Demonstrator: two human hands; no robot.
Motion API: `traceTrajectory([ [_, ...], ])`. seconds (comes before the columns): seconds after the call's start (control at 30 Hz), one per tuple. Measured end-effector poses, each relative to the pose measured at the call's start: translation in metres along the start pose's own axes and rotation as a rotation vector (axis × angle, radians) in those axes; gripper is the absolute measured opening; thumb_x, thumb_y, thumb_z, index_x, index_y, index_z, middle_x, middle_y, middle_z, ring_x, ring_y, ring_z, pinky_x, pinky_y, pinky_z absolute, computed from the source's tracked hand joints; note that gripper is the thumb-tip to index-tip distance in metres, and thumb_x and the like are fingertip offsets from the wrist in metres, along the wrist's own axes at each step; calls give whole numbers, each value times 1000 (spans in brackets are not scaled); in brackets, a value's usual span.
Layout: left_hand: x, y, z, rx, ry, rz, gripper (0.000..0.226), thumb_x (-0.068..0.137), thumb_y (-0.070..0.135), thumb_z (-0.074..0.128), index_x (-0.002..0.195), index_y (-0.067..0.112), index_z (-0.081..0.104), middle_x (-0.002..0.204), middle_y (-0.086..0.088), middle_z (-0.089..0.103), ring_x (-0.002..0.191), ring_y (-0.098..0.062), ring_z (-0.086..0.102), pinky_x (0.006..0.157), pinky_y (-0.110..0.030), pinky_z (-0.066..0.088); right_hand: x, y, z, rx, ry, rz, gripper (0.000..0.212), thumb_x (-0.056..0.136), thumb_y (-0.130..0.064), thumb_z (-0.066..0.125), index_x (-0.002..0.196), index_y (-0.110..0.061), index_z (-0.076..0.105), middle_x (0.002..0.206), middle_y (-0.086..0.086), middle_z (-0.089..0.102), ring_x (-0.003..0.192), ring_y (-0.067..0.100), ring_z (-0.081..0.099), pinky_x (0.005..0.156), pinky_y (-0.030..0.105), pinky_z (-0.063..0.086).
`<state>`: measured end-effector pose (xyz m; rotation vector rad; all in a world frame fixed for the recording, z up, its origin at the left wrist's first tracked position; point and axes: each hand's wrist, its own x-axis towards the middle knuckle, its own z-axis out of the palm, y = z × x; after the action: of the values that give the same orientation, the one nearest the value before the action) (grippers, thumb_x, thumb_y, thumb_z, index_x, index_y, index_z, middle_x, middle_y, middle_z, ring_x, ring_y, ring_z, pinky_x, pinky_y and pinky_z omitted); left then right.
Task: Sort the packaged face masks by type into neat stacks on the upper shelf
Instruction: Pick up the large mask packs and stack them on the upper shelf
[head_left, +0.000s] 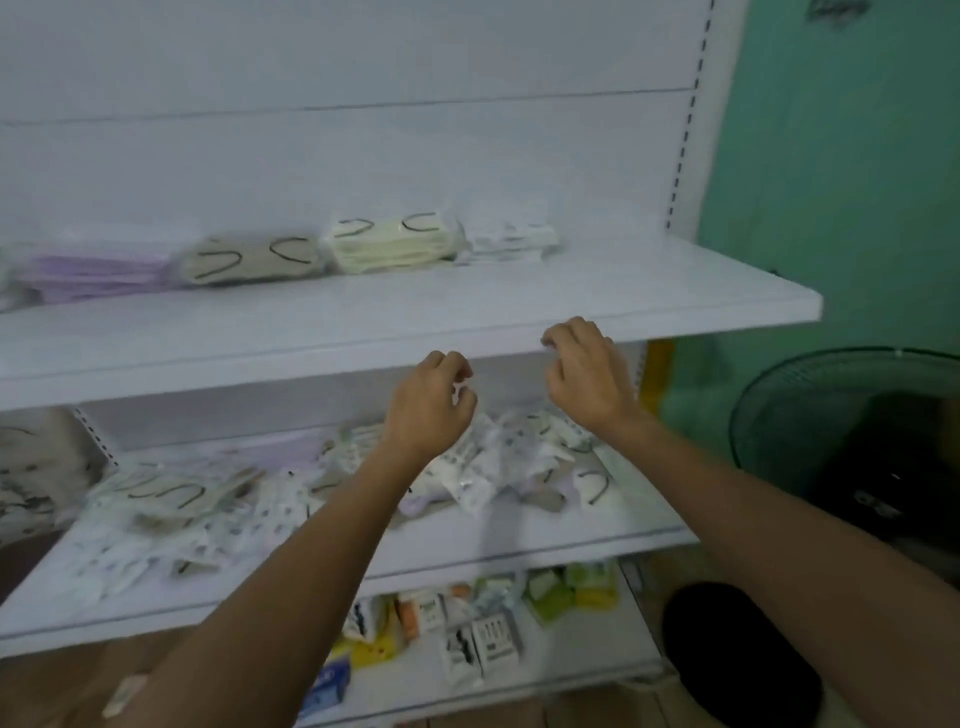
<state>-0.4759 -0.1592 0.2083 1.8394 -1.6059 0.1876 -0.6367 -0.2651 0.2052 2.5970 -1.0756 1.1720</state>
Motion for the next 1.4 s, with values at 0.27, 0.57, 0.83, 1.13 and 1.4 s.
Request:
traceTrajectory([
  [0.27,-27,-19,82,-34,-155,-152,22,83,13,57,105,9,61,107,-10,60,95,-30,61,79,-39,49,-69,79,21,-74,-302,269,29,85,-3,52,113,-4,58,111,14,59,99,29,56,79,39,49],
  [0.57,-18,-51,205,-111,-296,-390,32,83,11,60,114,9,56,114,-13,55,98,-30,59,80,-37,48,-89,168,123,-48,-685,400,34,91,-14,48,125,-8,49,122,14,50,113,29,48,88,36,46],
  [0.83,-3,-62,282,-142,-270,-511,41,84,12,61,124,12,52,121,-11,52,109,-27,54,88,-37,47,-48,220,220,-28,-859,236,71,94,-24,54,150,-15,11,156,13,11,141,33,20,110,43,33],
  [1.13,-28,-86,300,-58,-303,-562,39,86,17,60,124,13,52,117,-9,54,109,-25,54,87,-36,47,-44,222,274,-401,-898,0,70,91,-9,53,148,-18,13,154,9,16,138,38,23,105,68,22],
  [1.4,-4,-83,251,-154,-140,-697,50,78,20,73,121,7,51,114,-13,59,106,-27,57,87,-32,44,22,174,236,154,-468,-66,51,82,14,41,130,-3,51,125,20,58,113,36,55,100,41,39],
])
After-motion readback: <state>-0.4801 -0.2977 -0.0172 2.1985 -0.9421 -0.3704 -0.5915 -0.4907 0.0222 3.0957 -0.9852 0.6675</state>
